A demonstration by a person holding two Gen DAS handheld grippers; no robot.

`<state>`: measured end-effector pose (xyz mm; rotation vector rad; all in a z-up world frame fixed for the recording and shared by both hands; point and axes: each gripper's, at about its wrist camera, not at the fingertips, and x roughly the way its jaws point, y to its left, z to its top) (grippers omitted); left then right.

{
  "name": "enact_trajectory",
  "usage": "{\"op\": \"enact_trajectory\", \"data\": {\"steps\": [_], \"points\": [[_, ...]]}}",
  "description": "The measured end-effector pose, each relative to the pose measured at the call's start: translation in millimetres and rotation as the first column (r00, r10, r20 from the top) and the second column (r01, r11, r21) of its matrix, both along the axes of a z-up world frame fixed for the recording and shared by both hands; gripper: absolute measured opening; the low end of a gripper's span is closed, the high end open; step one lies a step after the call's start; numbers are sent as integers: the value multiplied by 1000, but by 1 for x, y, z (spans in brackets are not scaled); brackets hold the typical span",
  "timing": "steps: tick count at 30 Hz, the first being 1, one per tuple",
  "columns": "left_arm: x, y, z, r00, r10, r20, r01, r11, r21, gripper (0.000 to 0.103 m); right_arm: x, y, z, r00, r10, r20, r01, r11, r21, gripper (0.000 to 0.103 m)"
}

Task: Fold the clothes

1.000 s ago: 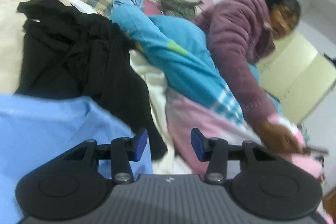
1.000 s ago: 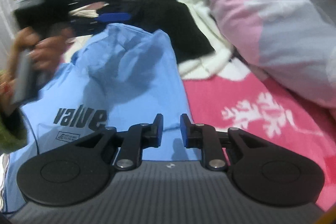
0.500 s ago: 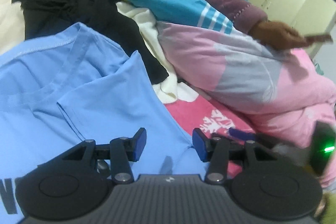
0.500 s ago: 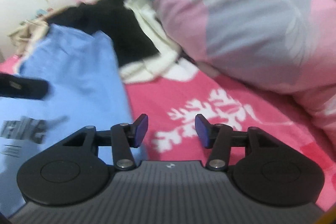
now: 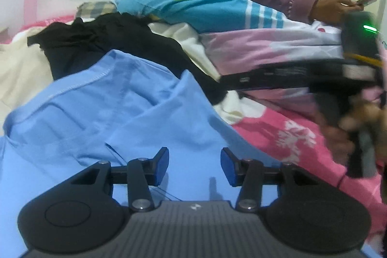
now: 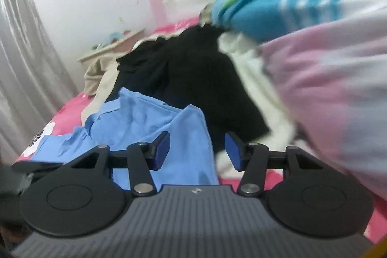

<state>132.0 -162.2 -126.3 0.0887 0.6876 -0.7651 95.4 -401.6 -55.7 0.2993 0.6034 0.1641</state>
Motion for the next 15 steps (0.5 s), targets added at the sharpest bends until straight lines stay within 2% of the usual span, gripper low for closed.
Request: {"op": "enact_trajectory", "data": {"steps": [3, 8, 9, 10, 11, 12, 13, 15], "points": [[8, 2, -4, 1000, 1, 12, -1, 1000, -10, 45, 40, -6, -18, 998, 19, -66, -14, 997, 75, 50], [16, 4, -11, 1000, -3, 18, 3, 1000, -15, 40, 69, -20, -46, 990, 25, -137, 8, 971, 237, 47], [18, 4, -13, 1000, -4, 14, 4, 1000, -21, 39, 71, -22, -49, 990, 32, -141, 8, 963, 271, 44], [19, 5, -14, 1000, -5, 11, 5, 1000, -27, 39, 72, -23, -51, 989, 46, -137, -4, 955, 298, 32], [21, 6, -15, 1000, -3, 8, 3, 999, -34, 39, 73, -23, -52, 989, 62, -133, -16, 946, 324, 23], [22, 6, -16, 1000, 1, 6, 0, 999, -39, 39, 72, -22, -51, 990, 71, -121, -27, 943, 332, 19], [24, 7, -16, 1000, 5, 4, -4, 999, -45, 39, 69, -20, -48, 992, 79, -102, -41, 942, 333, 8], [28, 8, -18, 1000, 15, -1, -15, 998, -57, 39, 61, -16, -39, 996, 81, -48, -62, 950, 306, 4]]}}
